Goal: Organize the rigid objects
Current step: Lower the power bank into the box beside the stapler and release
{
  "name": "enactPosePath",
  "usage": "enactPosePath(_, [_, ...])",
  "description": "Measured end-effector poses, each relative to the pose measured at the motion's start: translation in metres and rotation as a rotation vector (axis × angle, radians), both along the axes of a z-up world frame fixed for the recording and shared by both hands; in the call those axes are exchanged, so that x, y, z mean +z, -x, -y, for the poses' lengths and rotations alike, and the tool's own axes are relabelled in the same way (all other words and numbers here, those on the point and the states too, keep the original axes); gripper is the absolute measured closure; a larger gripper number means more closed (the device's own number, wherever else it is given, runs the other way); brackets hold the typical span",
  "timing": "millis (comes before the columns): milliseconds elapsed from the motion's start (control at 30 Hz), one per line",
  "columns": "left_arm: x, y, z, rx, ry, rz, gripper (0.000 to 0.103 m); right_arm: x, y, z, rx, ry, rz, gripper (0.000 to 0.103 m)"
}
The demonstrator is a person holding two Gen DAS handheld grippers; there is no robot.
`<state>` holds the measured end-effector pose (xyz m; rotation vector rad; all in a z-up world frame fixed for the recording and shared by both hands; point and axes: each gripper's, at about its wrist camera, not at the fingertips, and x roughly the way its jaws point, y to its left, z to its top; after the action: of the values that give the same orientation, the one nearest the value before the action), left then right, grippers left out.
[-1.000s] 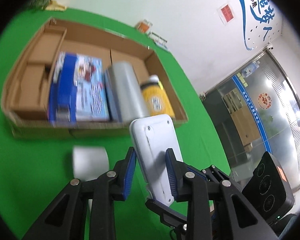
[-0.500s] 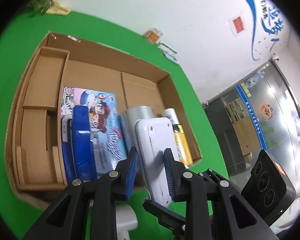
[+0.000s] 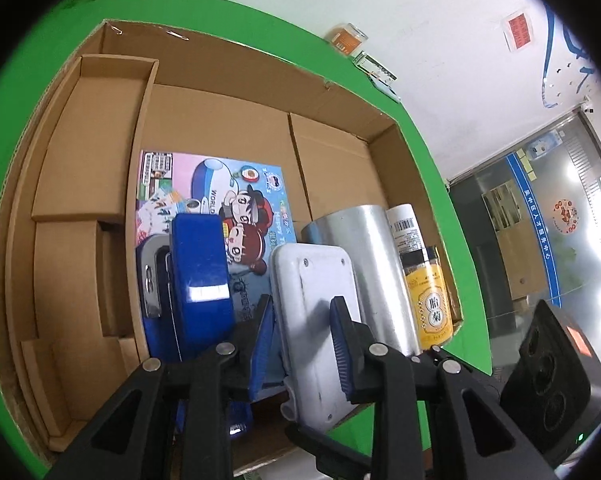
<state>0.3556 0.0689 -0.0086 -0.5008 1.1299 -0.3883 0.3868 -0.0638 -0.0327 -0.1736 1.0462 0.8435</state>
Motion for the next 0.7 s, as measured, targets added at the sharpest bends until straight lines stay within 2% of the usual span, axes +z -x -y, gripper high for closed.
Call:
enactPosePath(100, [0.006,0.006,0.001,-0.002,-0.042,0.03,0.075,0.0,0.008,0.004,-0.001,-0.012,0.018,0.033])
enactPosePath(200, [0.018,0.021,-0.001,0.019,-0.084,0.093,0.074,0.002,0.014,0.007,-0.001,-0.019,0.027,0.032])
enactPosePath(267, [0.032,0.038,-0.002,0.053,-0.141,0.162,0.064,0.007,0.02,0.012,-0.007,-0.03,0.064,0.025])
enactPosePath(300, [0.038,0.043,-0.002,0.069,-0.161,0.19,0.062,0.013,0.026,0.017,-0.012,-0.042,0.112,0.018])
enactPosePath(333, [0.045,0.053,-0.003,0.09,-0.179,0.232,0.056,0.016,0.032,0.024,-0.019,-0.048,0.15,0.011])
enactPosePath(367, [0.055,0.069,-0.006,0.117,-0.193,0.297,0.042,0.022,0.041,0.033,-0.037,-0.052,0.202,0.008])
enactPosePath(400, [0.064,0.084,-0.007,0.152,-0.218,0.356,0.033,0.026,0.049,0.042,-0.062,-0.054,0.253,0.005])
enactPosePath(433, [0.072,0.101,-0.009,0.195,-0.248,0.412,0.017,0.029,0.058,0.05,-0.079,-0.062,0.288,0.004])
enactPosePath(500, [0.084,0.128,-0.008,0.257,-0.294,0.499,0.015,0.034,0.076,0.066,-0.084,-0.086,0.326,0.001])
enactPosePath(567, [0.092,0.152,-0.007,0.283,-0.336,0.526,0.015,0.037,0.093,0.078,-0.078,-0.097,0.345,0.001])
enactPosePath(633, [0.094,0.169,-0.005,0.312,-0.354,0.518,0.015,0.036,0.106,0.087,-0.067,-0.104,0.348,0.002])
enactPosePath(667, [0.094,0.174,-0.001,0.311,-0.35,0.517,0.02,0.035,0.111,0.092,-0.057,-0.113,0.344,0.006])
enactPosePath(700, [0.093,0.183,0.002,0.294,-0.341,0.508,0.032,0.035,0.118,0.097,-0.057,-0.12,0.348,0.034])
